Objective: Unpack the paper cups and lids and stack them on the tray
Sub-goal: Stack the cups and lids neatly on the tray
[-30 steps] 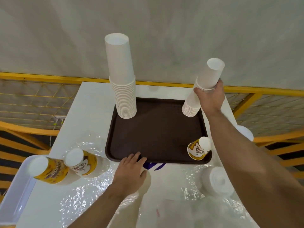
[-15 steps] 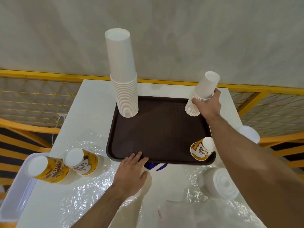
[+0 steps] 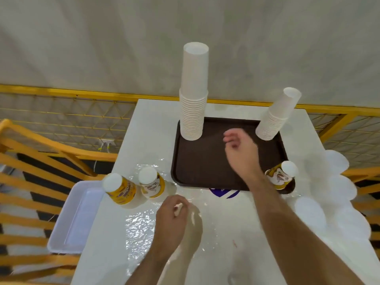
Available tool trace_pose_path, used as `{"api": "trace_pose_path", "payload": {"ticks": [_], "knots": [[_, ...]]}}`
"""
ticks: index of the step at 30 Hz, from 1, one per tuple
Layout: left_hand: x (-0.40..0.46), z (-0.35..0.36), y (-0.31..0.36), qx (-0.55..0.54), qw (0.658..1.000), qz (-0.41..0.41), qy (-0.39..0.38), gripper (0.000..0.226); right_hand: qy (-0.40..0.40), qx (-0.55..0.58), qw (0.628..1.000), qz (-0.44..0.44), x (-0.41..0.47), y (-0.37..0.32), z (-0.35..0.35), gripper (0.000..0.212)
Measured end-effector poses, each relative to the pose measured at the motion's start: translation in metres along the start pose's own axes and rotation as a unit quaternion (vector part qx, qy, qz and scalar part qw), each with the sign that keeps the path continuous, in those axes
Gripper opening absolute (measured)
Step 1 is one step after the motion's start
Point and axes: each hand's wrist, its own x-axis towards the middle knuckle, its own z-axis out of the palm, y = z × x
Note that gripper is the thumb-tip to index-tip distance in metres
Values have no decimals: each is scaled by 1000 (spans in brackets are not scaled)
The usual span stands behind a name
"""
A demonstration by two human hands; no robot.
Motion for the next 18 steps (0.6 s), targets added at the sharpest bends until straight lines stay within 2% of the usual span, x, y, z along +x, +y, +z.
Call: {"api": "trace_pose_path", "payload": {"ticks": [4, 7, 10, 13, 18], "knots": [[-15, -40, -10, -98, 984, -129, 78, 16, -173, 9, 985, 22, -64, -3, 74, 51], [-14, -58, -15, -128, 973, -177, 75, 26, -273, -21, 961, 26, -94, -6, 113, 78], [-7, -67, -20, -111, 974, -194, 45, 50, -288, -33, 956, 36, -105, -8, 137, 94], [0, -72, -17, -106, 975, -193, -2, 68, -268, -41, 961, 48, -109, -7, 152, 95], [9, -71, -22, -102, 978, -174, -52, 76, -240, -39, 969, 52, -111, -2, 167, 97]]}}
